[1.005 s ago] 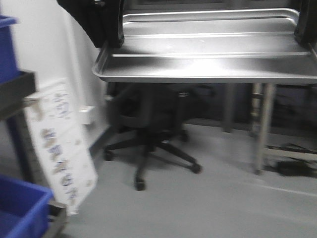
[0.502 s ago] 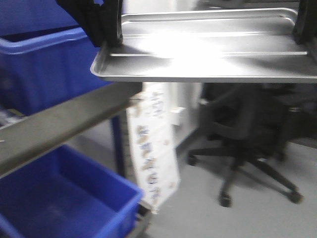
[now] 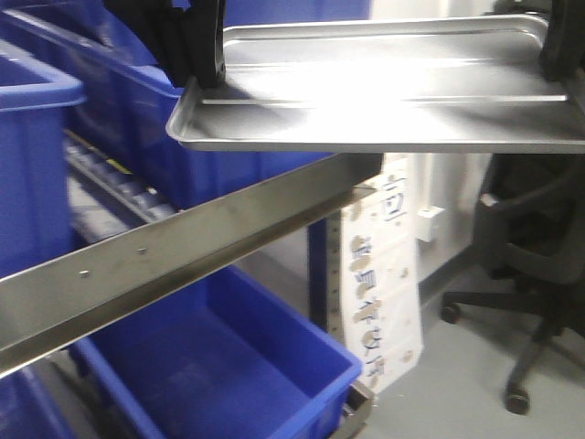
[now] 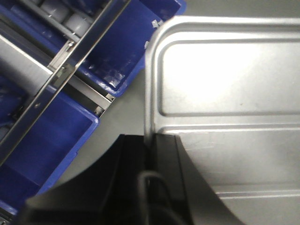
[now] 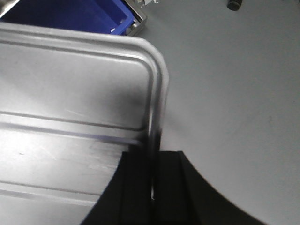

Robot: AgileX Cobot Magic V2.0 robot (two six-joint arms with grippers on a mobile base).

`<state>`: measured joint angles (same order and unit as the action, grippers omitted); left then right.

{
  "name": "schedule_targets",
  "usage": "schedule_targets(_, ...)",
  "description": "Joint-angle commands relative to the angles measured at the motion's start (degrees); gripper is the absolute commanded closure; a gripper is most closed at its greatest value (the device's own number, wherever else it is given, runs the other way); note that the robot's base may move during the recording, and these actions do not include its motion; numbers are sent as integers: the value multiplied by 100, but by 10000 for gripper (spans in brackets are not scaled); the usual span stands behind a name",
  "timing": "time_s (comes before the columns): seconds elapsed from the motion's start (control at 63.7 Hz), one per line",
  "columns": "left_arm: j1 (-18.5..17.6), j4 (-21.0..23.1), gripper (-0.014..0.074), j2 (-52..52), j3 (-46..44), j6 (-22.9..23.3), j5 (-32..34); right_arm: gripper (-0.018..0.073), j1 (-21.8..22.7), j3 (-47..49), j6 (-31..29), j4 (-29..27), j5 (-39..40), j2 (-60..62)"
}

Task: Grab silver tray and place in blue box
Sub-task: 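Hold the silver tray in both grippers while the base drives to the bins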

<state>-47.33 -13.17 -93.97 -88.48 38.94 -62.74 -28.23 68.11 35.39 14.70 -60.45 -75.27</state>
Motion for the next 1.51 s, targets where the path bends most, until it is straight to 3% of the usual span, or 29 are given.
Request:
schedule_targets(0.0,-3,-199,701,281,-162,-56,63,503,5,207,-137,271,132,163)
schedule_targets(1.492,-3,-199,701,281,-162,-56,63,503,5,207,-137,271,132,163)
